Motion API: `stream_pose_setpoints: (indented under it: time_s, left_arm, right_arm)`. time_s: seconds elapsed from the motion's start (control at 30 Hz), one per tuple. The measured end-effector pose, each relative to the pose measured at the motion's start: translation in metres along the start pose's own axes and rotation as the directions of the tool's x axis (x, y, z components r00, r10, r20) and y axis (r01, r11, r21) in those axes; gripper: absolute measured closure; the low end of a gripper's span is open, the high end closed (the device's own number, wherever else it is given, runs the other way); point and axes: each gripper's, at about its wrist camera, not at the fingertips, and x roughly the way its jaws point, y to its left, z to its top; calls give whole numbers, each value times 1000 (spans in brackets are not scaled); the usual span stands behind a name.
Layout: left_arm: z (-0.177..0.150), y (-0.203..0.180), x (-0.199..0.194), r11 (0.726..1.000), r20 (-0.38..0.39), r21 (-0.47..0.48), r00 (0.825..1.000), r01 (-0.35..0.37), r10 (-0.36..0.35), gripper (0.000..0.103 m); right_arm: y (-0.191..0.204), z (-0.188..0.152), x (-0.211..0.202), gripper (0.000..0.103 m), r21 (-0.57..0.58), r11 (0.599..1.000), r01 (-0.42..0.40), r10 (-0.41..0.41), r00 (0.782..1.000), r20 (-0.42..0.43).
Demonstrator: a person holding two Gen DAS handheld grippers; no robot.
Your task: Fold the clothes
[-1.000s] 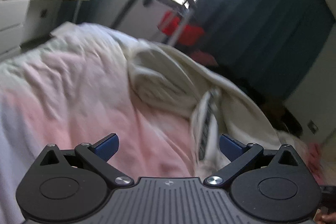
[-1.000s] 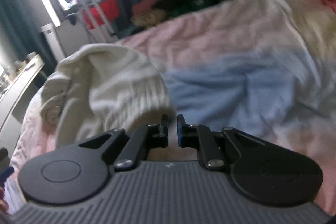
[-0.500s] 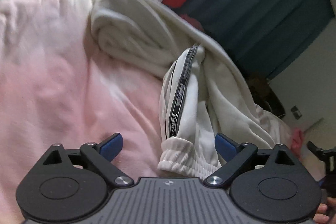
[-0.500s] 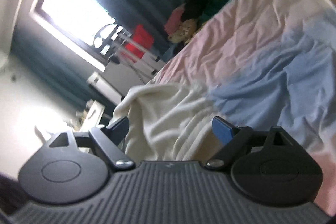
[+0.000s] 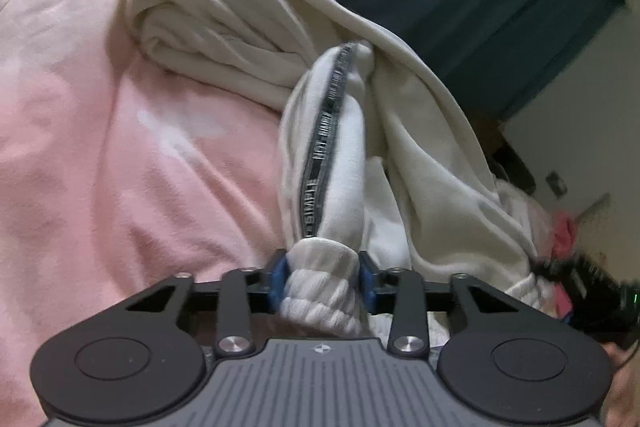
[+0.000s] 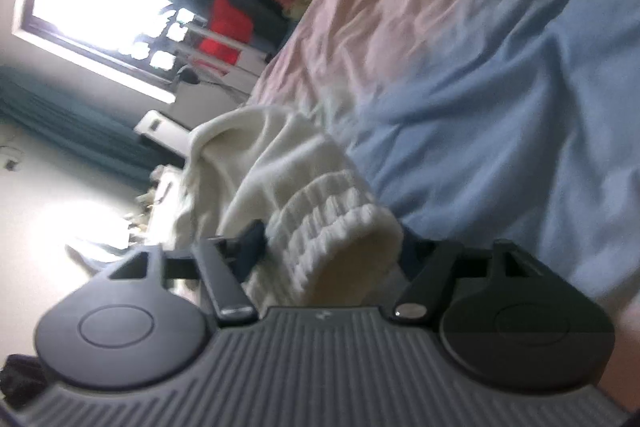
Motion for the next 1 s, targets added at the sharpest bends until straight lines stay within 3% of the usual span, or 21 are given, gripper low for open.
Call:
stream_pose_setpoints:
  time_s: [0.1, 0.13, 0.3, 0.37, 0.5, 0.6, 0.7, 0.77, 0.83, 0.93, 1.0]
  left_arm:
    - [0, 3, -5, 1000, 12, -22, 1000, 2, -2, 84]
    - [2, 6, -12, 999, 26, -35, 1000, -2, 3, 85]
    - [10, 18, -48, 995, 94, -102, 995, -22, 32, 87]
    - [13, 23, -62, 991, 121, -128, 992, -29, 45, 87]
    - [20, 33, -90, 982, 173, -182, 982, -40, 72, 86]
    - [25, 40, -112, 974, 210, -223, 973, -46, 94, 86]
    - [29, 48, -133, 964, 246, -263, 962, -50, 117, 83]
    - [27, 53, -131, 952, 252, -297, 956, -70, 149, 79]
    - [25, 55, -128, 950, 246, -298, 954, -92, 170, 72]
    - [22, 54, -128, 951, 252, -286, 949, -116, 191, 63]
    - [17, 54, -126, 946, 250, -304, 949, -112, 193, 52]
  right_arm:
    - [9, -6, -11, 79, -9, 1000, -1, 2, 999, 55]
    - [12, -8, -15, 82, -11, 1000, -12, 12, 998, 61]
    - [32, -38, -39, 84, -15, 995, -103, 104, 986, 130]
    - [42, -57, -45, 84, -18, 992, -123, 124, 988, 92]
    - [57, -101, -48, 82, -56, 993, -103, 99, 993, -67]
    - [63, -128, -45, 80, -65, 995, -71, 60, 986, -158]
    - [60, -144, -46, 74, -68, 998, -17, 5, 983, -183]
    - [61, -146, -53, 60, -96, 995, 26, -41, 987, -153]
    - [60, -147, -59, 39, -117, 991, 65, -79, 989, -123]
    - [49, -135, -65, 36, -43, 998, 42, -45, 996, -82]
    - [45, -128, -63, 36, -13, 1000, 15, -16, 997, -74]
